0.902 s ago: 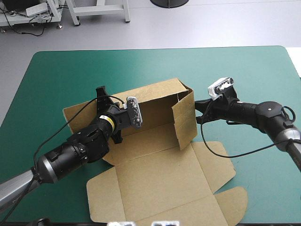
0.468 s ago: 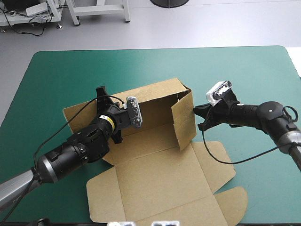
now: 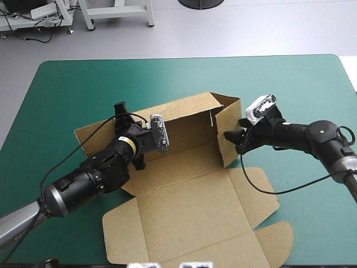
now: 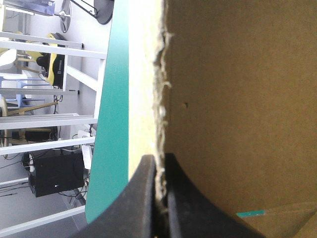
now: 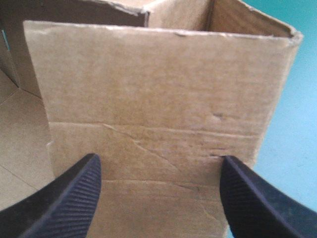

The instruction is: Fold the box

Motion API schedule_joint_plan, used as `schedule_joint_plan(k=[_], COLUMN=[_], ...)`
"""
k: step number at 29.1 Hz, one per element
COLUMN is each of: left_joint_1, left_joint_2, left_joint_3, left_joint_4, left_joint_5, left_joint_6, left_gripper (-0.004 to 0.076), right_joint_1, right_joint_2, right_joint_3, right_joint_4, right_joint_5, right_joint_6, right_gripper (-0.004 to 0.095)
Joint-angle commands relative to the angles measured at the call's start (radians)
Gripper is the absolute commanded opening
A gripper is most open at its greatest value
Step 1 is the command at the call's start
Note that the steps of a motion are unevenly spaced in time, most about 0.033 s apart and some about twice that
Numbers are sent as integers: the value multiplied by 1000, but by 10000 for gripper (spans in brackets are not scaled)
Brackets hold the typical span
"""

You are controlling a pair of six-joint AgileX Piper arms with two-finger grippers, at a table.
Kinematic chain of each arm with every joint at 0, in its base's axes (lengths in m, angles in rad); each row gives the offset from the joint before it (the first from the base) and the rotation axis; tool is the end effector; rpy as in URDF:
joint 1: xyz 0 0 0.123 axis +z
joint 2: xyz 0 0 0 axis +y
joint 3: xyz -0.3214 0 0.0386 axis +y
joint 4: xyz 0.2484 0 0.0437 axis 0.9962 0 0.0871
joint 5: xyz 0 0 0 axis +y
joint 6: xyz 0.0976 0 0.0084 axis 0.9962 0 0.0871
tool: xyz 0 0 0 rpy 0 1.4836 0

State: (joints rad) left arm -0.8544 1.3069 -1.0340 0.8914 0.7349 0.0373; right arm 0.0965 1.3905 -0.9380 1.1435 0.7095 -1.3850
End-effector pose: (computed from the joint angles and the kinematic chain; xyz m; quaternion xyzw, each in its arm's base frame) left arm 0.2147 -0.1686 0.3645 0.5589 0.6806 0.2306 0.4139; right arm 0.2758 0.0851 0.3256 -0.3203 0.8118 0.2298 0.4308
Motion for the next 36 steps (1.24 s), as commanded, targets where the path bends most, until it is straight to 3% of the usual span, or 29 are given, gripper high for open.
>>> schedule_joint_plan(k=[1, 9, 13, 23, 28, 32, 36], left_joint_1=[-7, -7, -7, -7, -7, -7, -7], left_joint_2=[-22, -22, -22, -22, -22, -22, -22], left_joint_3=[-17, -17, -17, -17, -17, -17, -17], left_joint_4=[-36, -36, -36, -36, -36, -36, -36], left_joint_5=[-55, -49, -49, -49, -46, -53, -49], left_joint_6=[-19, -19, -19, -19, -19, -19, -19], left_gripper=[-6, -6, -6, -6, -6, -6, -6], right_joint_1=[-3, 64, 105, 126, 126, 126, 126], right_joint_2=[-23, -23, -23, -29, -68, -98, -135], right_joint_3=[-32, -32, -32, -32, -38, -60, -138], right_joint_4=[51, 55, -33, -70, -157, -180, -183], right_joint_5=[-19, -17, -14, 101, 203, 256, 179], right_joint_6=[-39, -42, 51, 151, 278, 362, 472], right_gripper=[655, 655, 655, 616, 387, 3, -2])
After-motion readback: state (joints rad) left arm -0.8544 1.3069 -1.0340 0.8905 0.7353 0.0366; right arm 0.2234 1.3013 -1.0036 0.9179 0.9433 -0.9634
